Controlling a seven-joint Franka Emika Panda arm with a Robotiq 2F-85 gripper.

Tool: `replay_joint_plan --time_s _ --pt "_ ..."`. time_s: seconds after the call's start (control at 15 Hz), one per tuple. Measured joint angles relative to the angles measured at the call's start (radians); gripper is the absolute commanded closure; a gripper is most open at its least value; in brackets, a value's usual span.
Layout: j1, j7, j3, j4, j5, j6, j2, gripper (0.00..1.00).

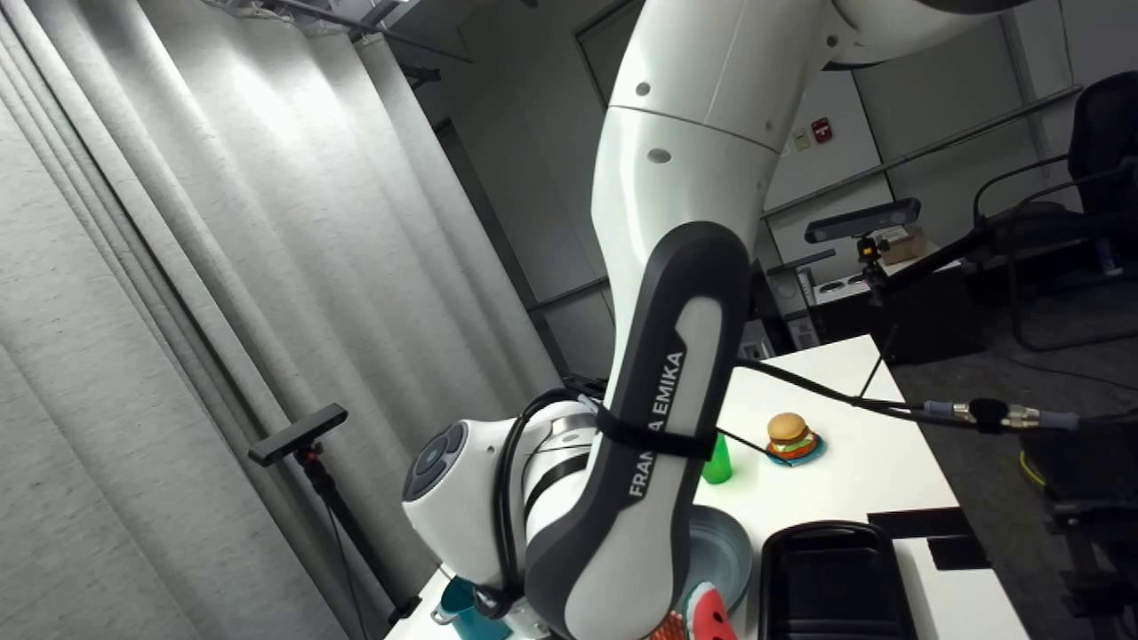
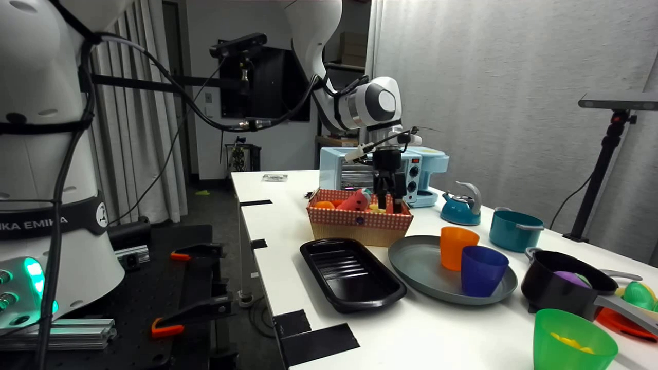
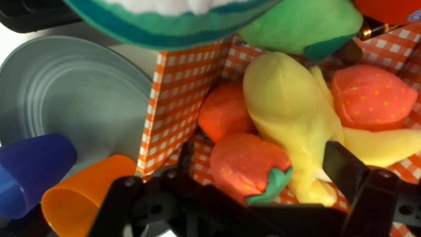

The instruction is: Remove the orange from the basket and place it inside the orange cup

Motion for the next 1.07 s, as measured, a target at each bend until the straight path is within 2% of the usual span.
replay_joint_plan --time_s 0.53,1.07 --pt "0.024 0.076 -0.022 0.01 -0.018 0.001 0.01 0.01" --pt "0.067 0.152 -0.066 0.01 -0.154 0.002 0.013 0.04"
